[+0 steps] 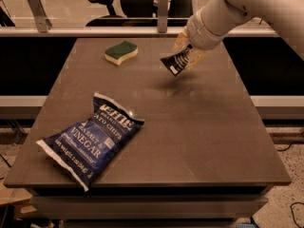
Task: Move rxbar chocolate near sponge
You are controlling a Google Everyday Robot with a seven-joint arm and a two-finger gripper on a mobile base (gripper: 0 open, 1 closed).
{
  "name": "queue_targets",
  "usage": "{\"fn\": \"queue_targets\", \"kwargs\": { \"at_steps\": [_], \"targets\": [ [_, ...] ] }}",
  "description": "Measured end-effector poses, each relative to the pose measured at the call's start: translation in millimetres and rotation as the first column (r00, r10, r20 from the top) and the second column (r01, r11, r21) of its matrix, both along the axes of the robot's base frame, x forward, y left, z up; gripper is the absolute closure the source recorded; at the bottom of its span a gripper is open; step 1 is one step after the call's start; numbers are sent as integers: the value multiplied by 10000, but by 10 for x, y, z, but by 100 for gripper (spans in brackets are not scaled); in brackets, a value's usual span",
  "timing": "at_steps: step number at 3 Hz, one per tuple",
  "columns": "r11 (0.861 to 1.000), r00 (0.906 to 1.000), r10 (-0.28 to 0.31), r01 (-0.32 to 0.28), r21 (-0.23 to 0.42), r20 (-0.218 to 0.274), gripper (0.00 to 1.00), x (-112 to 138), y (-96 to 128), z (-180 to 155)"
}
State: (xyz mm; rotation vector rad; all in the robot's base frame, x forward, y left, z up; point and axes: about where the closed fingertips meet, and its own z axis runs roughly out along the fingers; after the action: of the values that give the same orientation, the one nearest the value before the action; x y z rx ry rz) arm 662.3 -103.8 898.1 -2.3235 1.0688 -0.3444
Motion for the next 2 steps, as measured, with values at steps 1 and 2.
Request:
{"fn": "queue_targets", "kwargs": {
  "at_steps": [1, 2],
  "targets": [
    [9995, 9995, 313, -313, -35, -41, 100, 150, 86, -35],
    [9980, 9980, 623, -624, -74, -108, 100, 300, 181, -60]
  ]
}}
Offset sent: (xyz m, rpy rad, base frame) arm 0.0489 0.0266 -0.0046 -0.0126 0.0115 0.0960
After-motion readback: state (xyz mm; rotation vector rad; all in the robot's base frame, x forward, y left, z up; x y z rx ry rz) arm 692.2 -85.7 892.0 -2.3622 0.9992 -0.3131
